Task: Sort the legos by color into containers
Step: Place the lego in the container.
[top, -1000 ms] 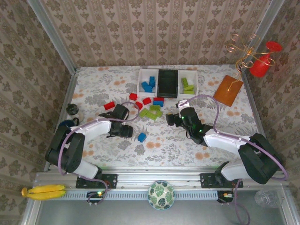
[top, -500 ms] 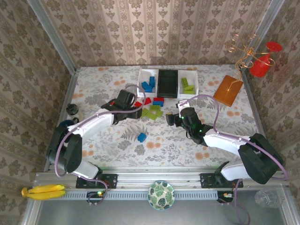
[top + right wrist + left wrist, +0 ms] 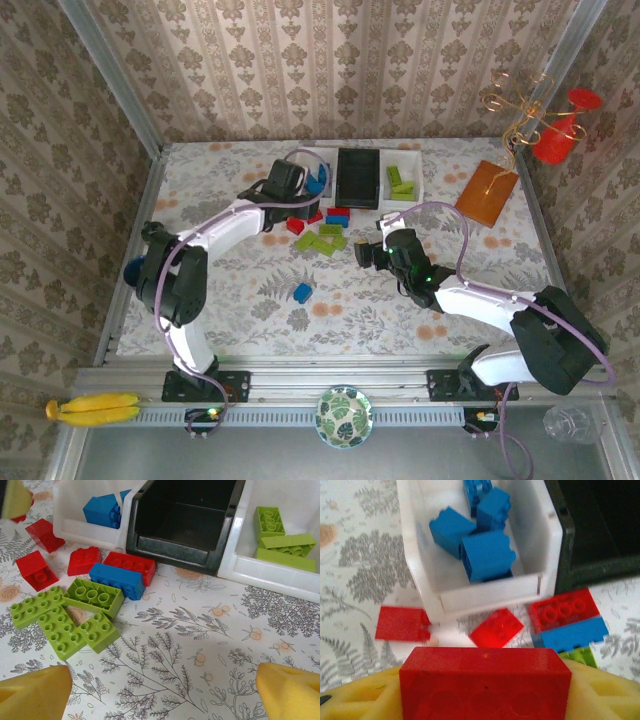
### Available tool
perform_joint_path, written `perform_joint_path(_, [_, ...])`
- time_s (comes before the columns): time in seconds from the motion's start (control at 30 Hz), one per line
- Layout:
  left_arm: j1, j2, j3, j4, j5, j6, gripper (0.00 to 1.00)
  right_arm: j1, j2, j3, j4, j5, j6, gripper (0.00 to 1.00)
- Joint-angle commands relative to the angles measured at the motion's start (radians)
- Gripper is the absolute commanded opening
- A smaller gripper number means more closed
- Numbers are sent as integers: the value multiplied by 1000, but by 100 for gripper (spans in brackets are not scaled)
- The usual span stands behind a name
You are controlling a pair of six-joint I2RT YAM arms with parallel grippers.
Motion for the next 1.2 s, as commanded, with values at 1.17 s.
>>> perform_joint_path(1.17, [-21, 277, 403, 95, 139, 53, 57, -47, -72, -32, 8, 111, 36, 97])
